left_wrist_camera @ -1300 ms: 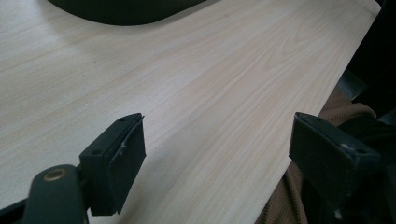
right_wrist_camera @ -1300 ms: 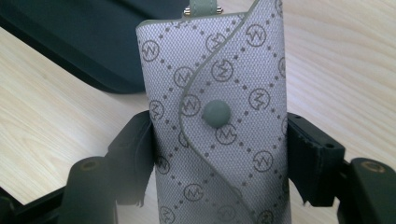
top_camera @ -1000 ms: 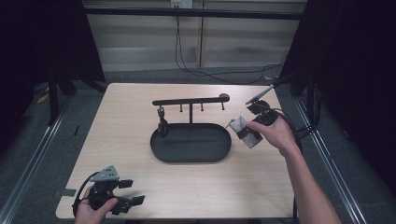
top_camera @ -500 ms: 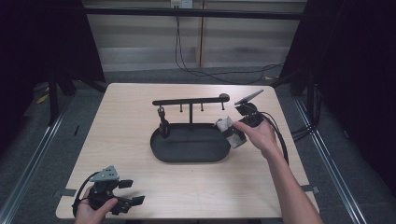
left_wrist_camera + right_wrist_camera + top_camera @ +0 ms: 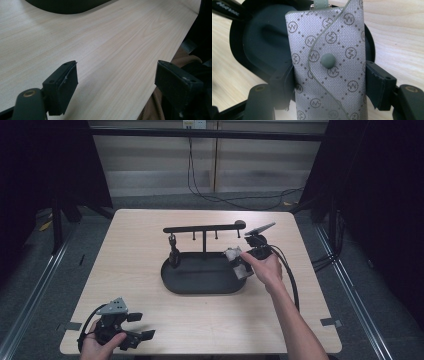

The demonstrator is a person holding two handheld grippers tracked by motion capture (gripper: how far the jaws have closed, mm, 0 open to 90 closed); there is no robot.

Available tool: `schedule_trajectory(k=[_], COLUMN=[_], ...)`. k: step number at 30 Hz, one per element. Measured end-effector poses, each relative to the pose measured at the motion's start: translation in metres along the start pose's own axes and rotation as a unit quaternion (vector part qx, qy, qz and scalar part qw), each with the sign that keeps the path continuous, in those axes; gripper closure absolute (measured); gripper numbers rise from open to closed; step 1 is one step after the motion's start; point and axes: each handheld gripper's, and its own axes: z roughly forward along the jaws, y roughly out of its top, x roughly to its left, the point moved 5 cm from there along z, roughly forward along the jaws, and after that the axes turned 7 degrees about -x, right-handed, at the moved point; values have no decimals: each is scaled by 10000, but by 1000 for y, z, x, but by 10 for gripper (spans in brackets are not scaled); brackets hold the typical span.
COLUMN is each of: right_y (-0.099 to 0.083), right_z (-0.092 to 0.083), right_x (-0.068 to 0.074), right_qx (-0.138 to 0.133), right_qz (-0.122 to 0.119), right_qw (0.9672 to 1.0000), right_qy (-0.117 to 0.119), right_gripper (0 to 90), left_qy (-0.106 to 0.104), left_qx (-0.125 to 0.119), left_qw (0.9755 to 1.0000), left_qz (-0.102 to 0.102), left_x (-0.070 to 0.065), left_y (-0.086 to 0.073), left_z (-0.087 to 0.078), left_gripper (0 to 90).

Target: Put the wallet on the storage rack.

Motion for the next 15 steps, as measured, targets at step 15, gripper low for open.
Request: schedule_trajectory(k=[15], right_y=[-8], right_z=[30], right_x=[0], right_qx=[-72], right_qz=[285], right_qw=[9995], right_qy=[90], right_gripper=[318], left_qy=[4], left_qx=[-8], left_qw=[10000], left_qz=[26], left_x=[1], left_y=[0], left_z=[-1], left_gripper=[185])
